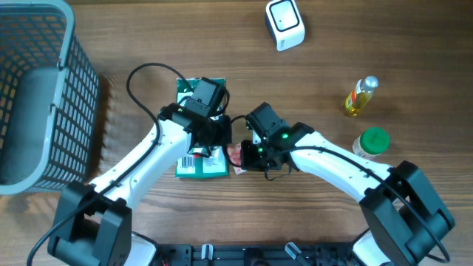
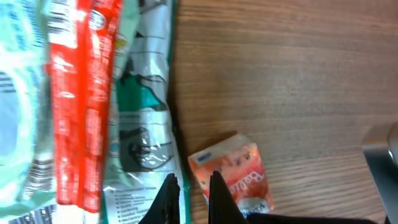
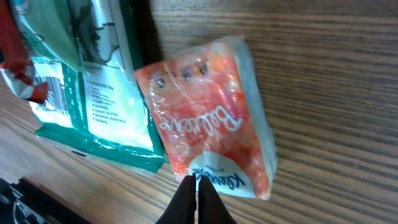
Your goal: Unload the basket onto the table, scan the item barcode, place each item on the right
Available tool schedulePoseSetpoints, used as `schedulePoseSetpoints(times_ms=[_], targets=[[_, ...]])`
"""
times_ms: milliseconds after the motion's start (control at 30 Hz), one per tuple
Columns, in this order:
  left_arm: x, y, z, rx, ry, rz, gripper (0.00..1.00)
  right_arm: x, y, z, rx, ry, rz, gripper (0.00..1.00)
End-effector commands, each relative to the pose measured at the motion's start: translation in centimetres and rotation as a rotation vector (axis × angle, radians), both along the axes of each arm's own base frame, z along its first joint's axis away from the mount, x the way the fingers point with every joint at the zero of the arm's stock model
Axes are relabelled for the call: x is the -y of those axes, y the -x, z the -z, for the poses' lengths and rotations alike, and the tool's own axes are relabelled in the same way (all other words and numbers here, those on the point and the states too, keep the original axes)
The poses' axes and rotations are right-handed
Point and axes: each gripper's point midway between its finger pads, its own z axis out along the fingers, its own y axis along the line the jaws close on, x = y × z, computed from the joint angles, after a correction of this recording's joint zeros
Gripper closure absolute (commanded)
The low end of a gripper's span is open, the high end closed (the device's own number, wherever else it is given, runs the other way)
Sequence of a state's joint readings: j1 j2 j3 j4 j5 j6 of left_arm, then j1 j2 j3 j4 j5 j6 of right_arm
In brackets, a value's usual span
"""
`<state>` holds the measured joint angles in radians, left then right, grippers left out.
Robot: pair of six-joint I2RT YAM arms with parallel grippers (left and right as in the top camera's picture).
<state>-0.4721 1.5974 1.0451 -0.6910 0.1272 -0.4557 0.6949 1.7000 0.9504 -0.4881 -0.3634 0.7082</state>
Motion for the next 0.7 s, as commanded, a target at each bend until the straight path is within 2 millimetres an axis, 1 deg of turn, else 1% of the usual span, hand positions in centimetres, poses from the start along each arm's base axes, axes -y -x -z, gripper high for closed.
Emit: schedulePoseSetpoints(times_ms=[0,100,233,367,467,567,667], targets=[[-1.5,-0.5,0.8,-0.037,0.018,-0.080,0.96,-0.6,0.8,0.5,-0.032,-0.004,0.010,0.96],[-1.9,-0.8,0.6,-0.066,0.088,-0.099,0.96,-0.5,1.0,1.3,-0.050,-0.002,0.023,0.96],[-2.0,-1.2,0.1,-0.080,0.165,-0.095,0.96,-1.0,0.9,1.1,-0.043,-0.027,0.013,0.96],[-2.6,-2.2,-0.2,-0.056,0.191,-0.122,0.96,-0.5,0.9,1.4,-0.043,-0.003,0.021,0.96],[-2.4,-2.7,-0.7,-0.051,0.245,-0.125,0.96,0.4,0.7,2.1,-0.054,0.050,0.085,0.96],[-2.4,-3.0,-0.9,-0.043,0.257,-0.126,0.94,0.0,-0.3,3.1,-0.031,0.049,0.102,0.96],[-2.5,-3.0,-0.8,-0.043,0.256,-0.126,0.93,0.0,-1.8,3.8,0.010,0.053,0.140,0.96]])
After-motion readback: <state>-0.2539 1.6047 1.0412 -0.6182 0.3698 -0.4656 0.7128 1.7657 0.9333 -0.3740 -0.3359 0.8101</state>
